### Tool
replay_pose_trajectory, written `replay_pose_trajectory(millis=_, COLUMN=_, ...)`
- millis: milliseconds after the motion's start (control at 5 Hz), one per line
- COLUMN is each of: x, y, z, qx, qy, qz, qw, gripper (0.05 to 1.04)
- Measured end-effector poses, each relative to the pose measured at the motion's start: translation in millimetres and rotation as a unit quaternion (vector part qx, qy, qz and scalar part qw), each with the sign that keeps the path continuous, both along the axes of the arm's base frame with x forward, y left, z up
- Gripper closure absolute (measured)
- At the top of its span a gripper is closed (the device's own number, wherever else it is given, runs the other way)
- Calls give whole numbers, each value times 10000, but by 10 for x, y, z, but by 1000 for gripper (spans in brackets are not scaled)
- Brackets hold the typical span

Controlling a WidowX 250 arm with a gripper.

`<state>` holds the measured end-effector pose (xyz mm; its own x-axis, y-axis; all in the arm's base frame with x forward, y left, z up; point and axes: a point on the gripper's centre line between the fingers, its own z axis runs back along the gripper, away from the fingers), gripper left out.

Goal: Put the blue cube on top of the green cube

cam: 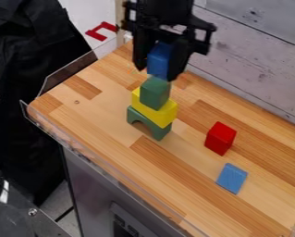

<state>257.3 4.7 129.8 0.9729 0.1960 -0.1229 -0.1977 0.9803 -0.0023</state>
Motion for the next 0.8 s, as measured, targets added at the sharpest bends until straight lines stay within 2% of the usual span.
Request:
replay_pose_trajectory(millis=400, x=92, y=147, z=-94, qx=-74, qy=144, qz=98, qw=9998, gripper=507)
replay_pose_trajectory(millis=800, x=110, y=77, z=-177, qx=-171, qy=250, qz=-32, qw=9995, gripper=507)
